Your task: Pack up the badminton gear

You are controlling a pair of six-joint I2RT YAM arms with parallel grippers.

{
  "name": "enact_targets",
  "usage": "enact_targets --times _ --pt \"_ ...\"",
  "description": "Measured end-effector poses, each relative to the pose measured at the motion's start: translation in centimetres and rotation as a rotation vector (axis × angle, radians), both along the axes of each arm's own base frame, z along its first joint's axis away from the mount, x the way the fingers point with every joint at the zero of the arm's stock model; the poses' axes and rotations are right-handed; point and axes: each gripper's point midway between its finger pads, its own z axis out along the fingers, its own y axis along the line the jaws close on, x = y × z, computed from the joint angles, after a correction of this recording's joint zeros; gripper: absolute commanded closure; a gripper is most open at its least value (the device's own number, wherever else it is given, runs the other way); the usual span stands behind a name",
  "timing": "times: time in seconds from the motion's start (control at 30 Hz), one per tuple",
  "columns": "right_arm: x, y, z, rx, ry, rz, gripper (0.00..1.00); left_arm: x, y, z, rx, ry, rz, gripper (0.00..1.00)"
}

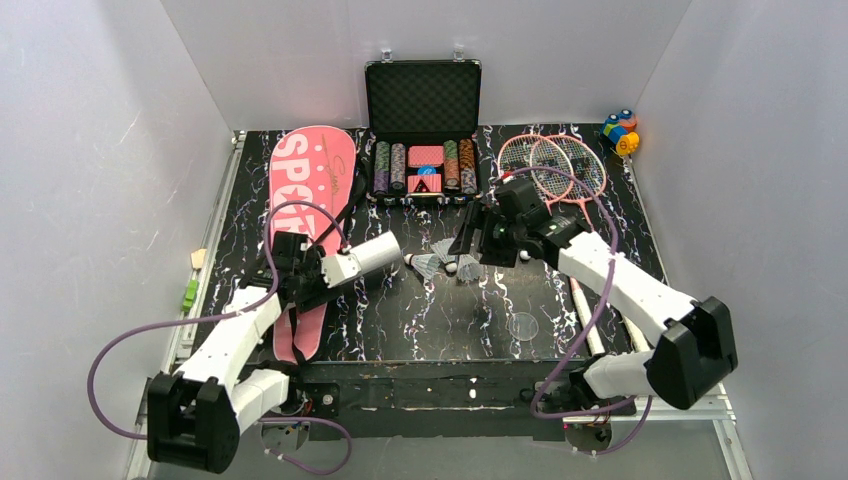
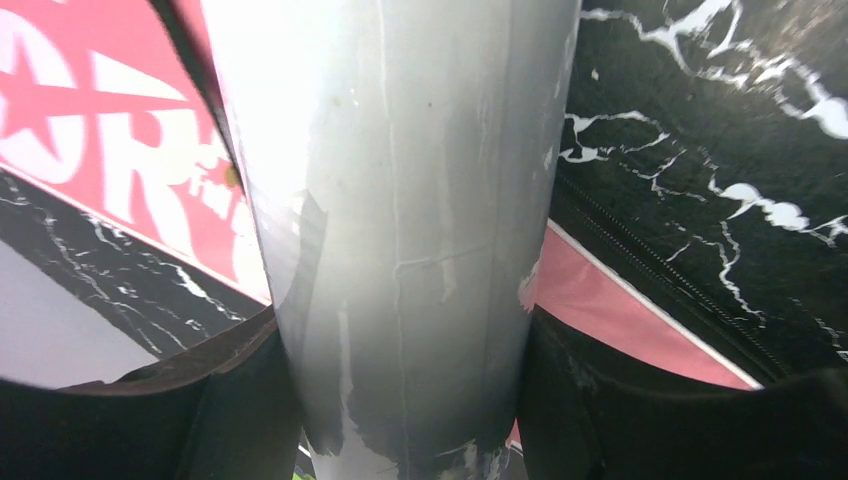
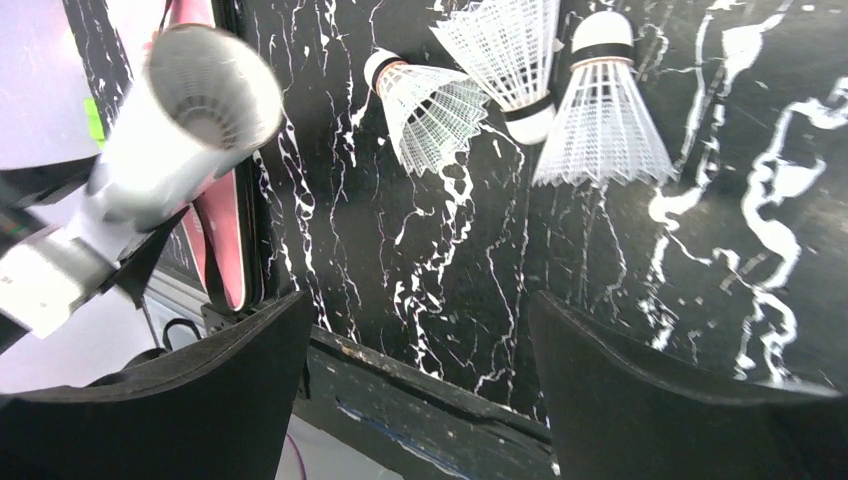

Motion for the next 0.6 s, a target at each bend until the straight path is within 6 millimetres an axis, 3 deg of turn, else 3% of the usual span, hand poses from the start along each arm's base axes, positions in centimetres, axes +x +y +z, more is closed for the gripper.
enact_targets --times 0.2,0.37,0.6 --pt "1.1 3.1 -3.4 0.044 0.080 -0.014 0.21 -0.8 -1.1 3.6 -0.088 -0.062 -0.010 0.41" --pt "1.4 5.6 -6.4 0.048 0.141 -0.017 0.29 -2.8 -1.1 3.9 -0.100 -0.047 -0.026 0.41" --pt "1.9 8.1 -8.3 0.082 0.175 -0.042 0.41 -4.2 -1.0 4.4 -0.103 -0.062 -0.041 0.39"
